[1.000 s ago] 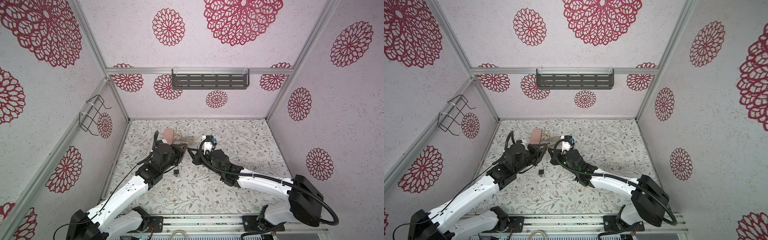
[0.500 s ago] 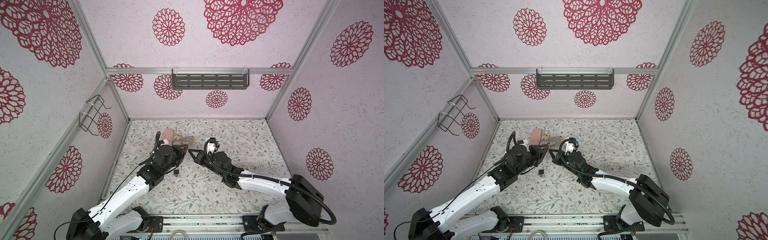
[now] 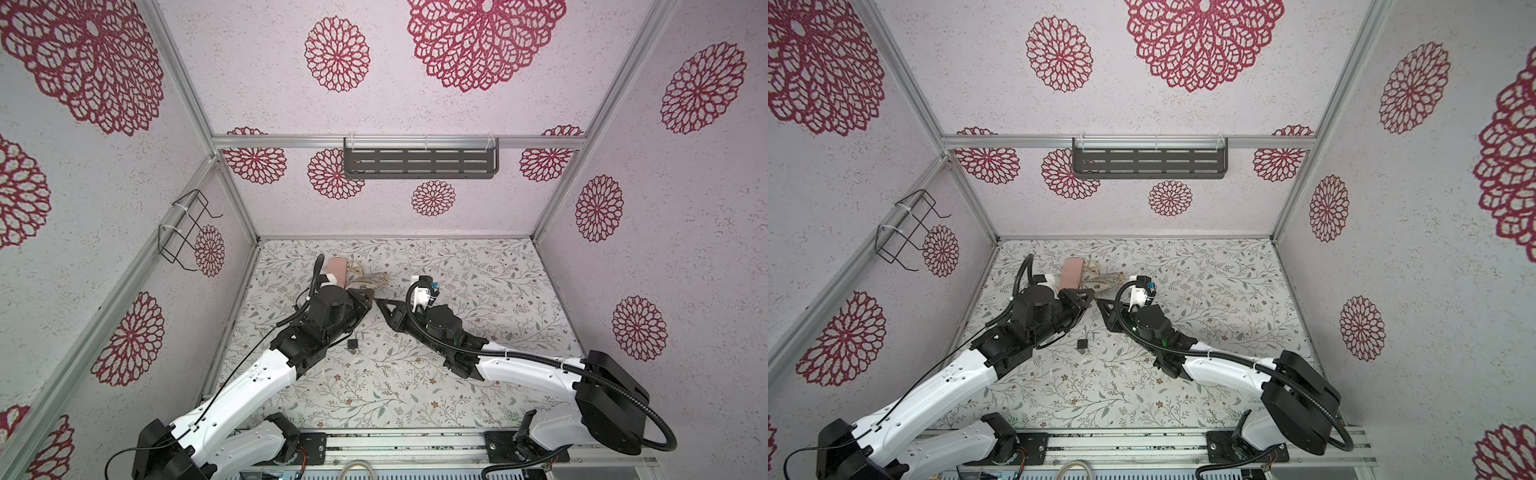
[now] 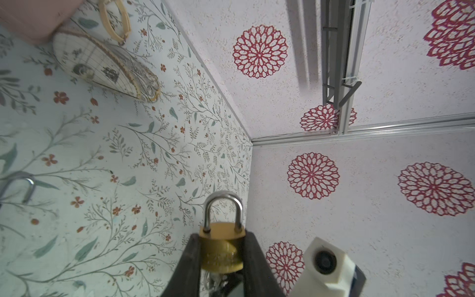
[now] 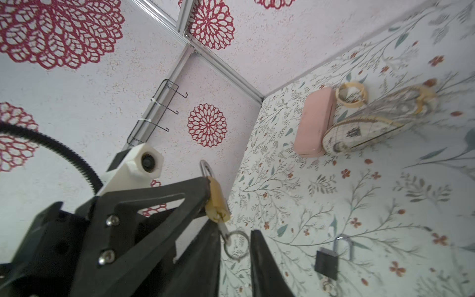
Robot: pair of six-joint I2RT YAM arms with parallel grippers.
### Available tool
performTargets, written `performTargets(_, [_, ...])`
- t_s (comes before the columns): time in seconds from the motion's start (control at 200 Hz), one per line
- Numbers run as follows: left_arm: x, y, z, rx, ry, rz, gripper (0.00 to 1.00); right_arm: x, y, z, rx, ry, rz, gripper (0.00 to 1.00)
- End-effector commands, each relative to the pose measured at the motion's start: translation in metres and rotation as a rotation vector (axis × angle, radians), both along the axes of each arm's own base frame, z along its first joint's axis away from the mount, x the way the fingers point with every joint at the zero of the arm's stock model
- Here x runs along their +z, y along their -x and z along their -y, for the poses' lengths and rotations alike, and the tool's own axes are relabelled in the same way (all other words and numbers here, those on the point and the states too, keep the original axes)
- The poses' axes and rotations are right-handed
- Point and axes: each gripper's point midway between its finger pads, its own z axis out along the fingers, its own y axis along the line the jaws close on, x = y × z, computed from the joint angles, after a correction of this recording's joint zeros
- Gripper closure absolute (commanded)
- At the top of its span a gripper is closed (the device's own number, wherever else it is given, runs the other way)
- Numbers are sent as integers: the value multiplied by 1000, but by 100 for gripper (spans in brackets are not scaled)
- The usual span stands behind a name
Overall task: Unlock with the key
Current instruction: 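Open the right gripper, leaving the key in the padlock, and draw back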
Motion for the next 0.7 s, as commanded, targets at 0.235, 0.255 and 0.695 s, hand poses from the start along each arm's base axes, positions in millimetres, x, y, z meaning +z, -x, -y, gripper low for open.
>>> performTargets(0.235, [29,-4,-10,-211,-535,336,100,13,-5,67,-131,199,133,42])
performTargets(0.255, [28,-4,-8,-230,-555,360,100,13,-5,70,-126,213,134,41])
performTargets(0.695, [-34,-2,52,-536,-796,573,100,8,16,87,85,513,66,29])
